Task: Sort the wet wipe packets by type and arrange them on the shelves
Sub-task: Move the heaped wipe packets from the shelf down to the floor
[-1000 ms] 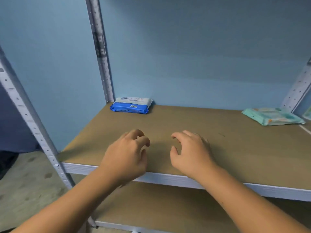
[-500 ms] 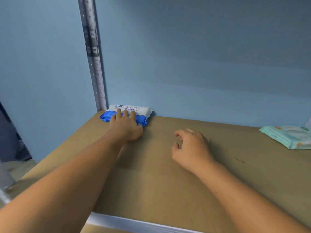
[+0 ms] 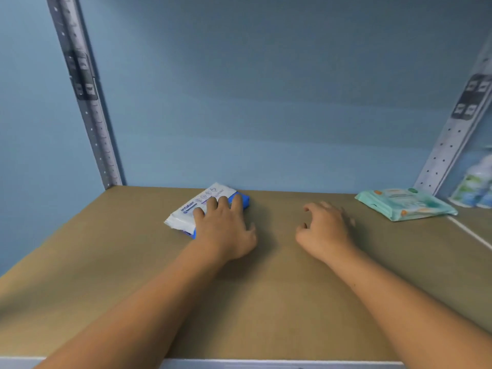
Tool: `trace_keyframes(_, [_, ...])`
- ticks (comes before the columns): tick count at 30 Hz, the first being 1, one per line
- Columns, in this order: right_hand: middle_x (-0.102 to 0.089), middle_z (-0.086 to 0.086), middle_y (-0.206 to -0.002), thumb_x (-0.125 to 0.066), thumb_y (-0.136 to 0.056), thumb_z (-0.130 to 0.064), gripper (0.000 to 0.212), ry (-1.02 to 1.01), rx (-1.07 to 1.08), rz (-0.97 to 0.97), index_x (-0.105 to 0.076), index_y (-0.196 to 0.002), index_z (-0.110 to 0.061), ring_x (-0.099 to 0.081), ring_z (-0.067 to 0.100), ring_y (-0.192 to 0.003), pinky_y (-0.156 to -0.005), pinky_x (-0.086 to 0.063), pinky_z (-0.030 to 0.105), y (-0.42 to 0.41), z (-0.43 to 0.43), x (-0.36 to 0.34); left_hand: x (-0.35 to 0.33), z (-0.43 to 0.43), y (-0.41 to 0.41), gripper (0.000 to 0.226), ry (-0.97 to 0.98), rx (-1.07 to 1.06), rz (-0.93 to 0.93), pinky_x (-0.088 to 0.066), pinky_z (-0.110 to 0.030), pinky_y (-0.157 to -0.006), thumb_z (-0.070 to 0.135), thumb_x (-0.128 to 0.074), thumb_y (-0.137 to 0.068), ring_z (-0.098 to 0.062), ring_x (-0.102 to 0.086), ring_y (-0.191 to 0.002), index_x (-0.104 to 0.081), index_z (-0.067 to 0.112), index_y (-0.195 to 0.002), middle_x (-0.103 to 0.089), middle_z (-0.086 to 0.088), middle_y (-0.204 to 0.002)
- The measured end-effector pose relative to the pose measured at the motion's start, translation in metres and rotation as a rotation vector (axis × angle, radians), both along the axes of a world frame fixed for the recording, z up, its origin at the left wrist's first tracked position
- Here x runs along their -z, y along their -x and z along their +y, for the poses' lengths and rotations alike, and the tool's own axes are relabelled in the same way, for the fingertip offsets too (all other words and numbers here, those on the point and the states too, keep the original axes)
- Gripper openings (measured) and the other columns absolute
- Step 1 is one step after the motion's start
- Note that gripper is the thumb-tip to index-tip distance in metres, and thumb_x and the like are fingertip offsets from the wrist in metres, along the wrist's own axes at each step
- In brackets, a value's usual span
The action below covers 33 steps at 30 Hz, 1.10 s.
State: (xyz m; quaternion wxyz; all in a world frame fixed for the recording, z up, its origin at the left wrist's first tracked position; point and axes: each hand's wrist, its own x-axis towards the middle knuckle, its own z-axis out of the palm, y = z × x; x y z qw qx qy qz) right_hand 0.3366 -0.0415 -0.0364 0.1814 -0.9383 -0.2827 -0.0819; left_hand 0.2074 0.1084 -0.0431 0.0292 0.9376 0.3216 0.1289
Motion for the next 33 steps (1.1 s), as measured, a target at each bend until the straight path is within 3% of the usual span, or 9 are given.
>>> trace_keyframes(6, [-0.036, 0.002, -0.145, -0.056, -0.081, -0.033, 0.053, 0.128, 0.205, -0.024, -0.049, -0.133, -0.027, -0.029, 0.029, -0.135, -0.105, -0.028, 0.049, -0.067, -0.051, -0.006, -0.001, -0.043, -0.052, 0.066, 0.104, 0.200, -0.078, -0.024, -0.049, -0.106, 0.051, -0.048, -0.091, -0.028, -0.034, -0.133, -0.027, 0.026, -0.148, -0.045, -0.002, -0.139])
trace_keyframes(12, [-0.009, -0.004, -0.164, -0.042, -0.092, -0.050, 0.075, 0.219, 0.294, 0.177, -0.004, -0.157, -0.040, -0.004, 0.030, -0.151, -0.112, -0.019, 0.058, -0.128, -0.093, 0.000, 0.020, -0.041, -0.069, 0.050, 0.089, 0.389, -0.336, -0.034, -0.039, -0.100, 0.040, -0.048, -0.082, -0.021, -0.051, -0.120, -0.055, 0.025, -0.129, -0.060, 0.009, -0.126])
trace_keyframes(16, [-0.024, -0.001, -0.158, -0.042, -0.091, -0.061, 0.070, 0.233, 0.272, 0.096, -0.026, -0.153, -0.033, -0.018, 0.031, -0.145, -0.110, -0.026, 0.053, -0.133, -0.095, 0.006, 0.025, -0.033, -0.069, 0.063, 0.024, 0.282, -0.366, -0.035, -0.040, -0.104, 0.052, -0.053, -0.084, -0.024, -0.048, -0.127, -0.049, 0.023, -0.139, -0.053, 0.002, -0.139])
trace_keyframes(20, [-0.051, 0.007, -0.129, -0.051, -0.091, -0.050, 0.035, 0.039, 0.180, -0.057, -0.066, -0.109, -0.023, -0.042, 0.036, -0.122, -0.102, -0.039, 0.042, -0.124, -0.090, 0.014, 0.027, -0.025, -0.070, 0.089, 0.013, 0.129, -0.290, -0.033, -0.041, -0.108, 0.077, -0.035, -0.076, -0.023, -0.038, -0.137, -0.036, 0.025, -0.148, -0.046, 0.002, -0.145])
trace_keyframes(22, [-0.055, 0.008, -0.095, -0.053, -0.091, -0.043, 0.038, -0.141, 0.088, -0.125, -0.053, -0.063, -0.018, -0.055, 0.038, -0.098, -0.084, -0.042, 0.036, -0.115, -0.090, 0.018, 0.027, -0.022, -0.070, 0.097, 0.041, 0.103, -0.252, -0.035, -0.042, -0.109, 0.083, -0.032, -0.072, -0.025, -0.039, -0.135, -0.031, 0.025, -0.150, -0.048, 0.002, -0.142])
trace_keyframes(24, [-0.053, 0.013, -0.070, -0.047, -0.090, -0.047, 0.056, -0.240, 0.051, -0.192, -0.046, -0.046, -0.013, -0.060, 0.039, -0.073, -0.069, -0.041, 0.035, -0.104, -0.091, 0.015, 0.029, -0.021, -0.070, 0.100, 0.032, 0.098, -0.216, -0.034, -0.041, -0.107, 0.085, -0.036, -0.073, -0.027, -0.044, -0.130, -0.027, 0.025, -0.152, -0.050, 0.002, -0.138])
trace_keyframes(28, [-0.058, 0.010, -0.068, -0.059, -0.087, -0.065, 0.061, -0.082, 0.074, -0.191, -0.060, -0.063, -0.010, -0.060, 0.034, -0.078, -0.071, -0.038, 0.035, -0.082, -0.090, 0.006, 0.027, -0.023, -0.069, 0.091, -0.007, 0.063, -0.220, -0.035, -0.040, -0.102, 0.081, -0.046, -0.078, -0.029, -0.051, -0.120, -0.033, 0.025, -0.149, -0.055, -0.001, -0.129])
trace_keyframes(30, [-0.054, 0.001, -0.094, -0.067, -0.075, -0.072, 0.057, -0.100, 0.048, -0.065, -0.059, -0.091, -0.018, -0.051, 0.028, -0.103, -0.089, -0.035, 0.036, -0.071, -0.091, 0.005, 0.026, -0.023, -0.067, 0.088, -0.003, 0.037, -0.220, -0.036, -0.041, -0.101, 0.081, -0.049, -0.077, -0.030, -0.051, -0.118, -0.038, 0.025, -0.145, -0.055, -0.003, -0.127])
trace_keyframes(33, [-0.037, 0.002, -0.130, -0.058, -0.061, -0.090, 0.102, 0.093, 0.107, 0.117, -0.033, -0.144, -0.036, -0.031, 0.029, -0.129, -0.106, -0.029, 0.046, -0.060, -0.093, 0.004, 0.025, -0.024, -0.063, 0.087, 0.015, 0.000, -0.203, -0.035, -0.041, -0.098, 0.083, -0.051, -0.072, -0.029, -0.050, -0.116, -0.042, 0.026, -0.137, -0.054, -0.002, -0.125])
